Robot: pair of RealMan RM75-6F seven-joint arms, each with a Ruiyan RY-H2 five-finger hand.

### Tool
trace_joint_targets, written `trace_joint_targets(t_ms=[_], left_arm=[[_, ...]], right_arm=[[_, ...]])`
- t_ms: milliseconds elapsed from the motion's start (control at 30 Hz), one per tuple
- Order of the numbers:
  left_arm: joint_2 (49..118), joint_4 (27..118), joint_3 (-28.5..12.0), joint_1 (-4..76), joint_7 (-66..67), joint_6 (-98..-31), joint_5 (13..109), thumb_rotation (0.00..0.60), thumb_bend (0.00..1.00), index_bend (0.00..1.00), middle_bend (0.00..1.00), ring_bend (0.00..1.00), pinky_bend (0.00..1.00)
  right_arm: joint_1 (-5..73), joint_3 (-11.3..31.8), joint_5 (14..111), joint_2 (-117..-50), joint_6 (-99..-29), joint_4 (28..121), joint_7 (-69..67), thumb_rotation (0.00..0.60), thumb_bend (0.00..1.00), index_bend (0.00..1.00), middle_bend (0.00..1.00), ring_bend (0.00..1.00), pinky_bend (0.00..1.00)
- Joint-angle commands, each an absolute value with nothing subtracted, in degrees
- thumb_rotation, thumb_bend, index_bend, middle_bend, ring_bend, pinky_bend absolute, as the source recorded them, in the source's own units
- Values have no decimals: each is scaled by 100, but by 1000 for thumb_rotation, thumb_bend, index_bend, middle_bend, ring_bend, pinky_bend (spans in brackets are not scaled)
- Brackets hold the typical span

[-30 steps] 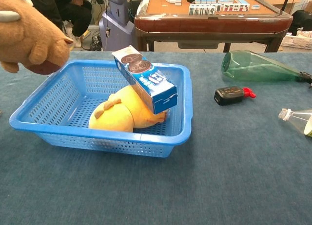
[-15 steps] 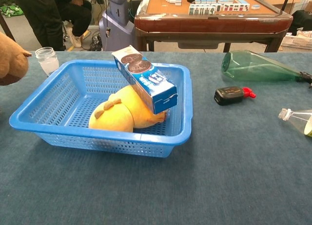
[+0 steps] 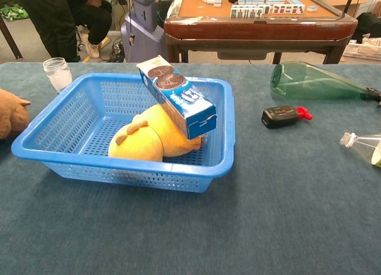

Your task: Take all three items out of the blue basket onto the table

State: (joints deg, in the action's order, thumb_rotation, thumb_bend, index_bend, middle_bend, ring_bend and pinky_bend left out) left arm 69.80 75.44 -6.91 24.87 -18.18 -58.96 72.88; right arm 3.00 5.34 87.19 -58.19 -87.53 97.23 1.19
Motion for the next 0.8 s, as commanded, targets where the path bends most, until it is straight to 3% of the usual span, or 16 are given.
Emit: trace_joint_targets(t_ms=[33,367,500,633,800], left_arm=[[6467,8260,-568,2510,-1494,-5439,6893,600,247,2,93,67,285],[6059,9282,-638,2303,-691,-5880,6540,581,246,0,87,67,280],[6036,9510,-687,2221,-481,-6197,6592,524,242,0,84,66,258],[5997,9734,-692,2143,-338,-6444,6731,357,209,0,83,66,251],[6063,9837,-742,2048,-223,-6876,7032,348,207,0,83,66,251]], right_arm=[[396,549,8790,-5746,-8653,9760,165,600,125,248,283,257,308],[960,604,9142,-5425,-8032,9968,283,600,125,247,283,257,308],[1193,643,9254,-5345,-7808,10040,332,600,124,247,284,257,308],[1370,629,9344,-5307,-7606,10102,367,600,125,248,283,258,308],[1615,628,9390,-5336,-7322,10062,371,600,125,248,282,257,308]])
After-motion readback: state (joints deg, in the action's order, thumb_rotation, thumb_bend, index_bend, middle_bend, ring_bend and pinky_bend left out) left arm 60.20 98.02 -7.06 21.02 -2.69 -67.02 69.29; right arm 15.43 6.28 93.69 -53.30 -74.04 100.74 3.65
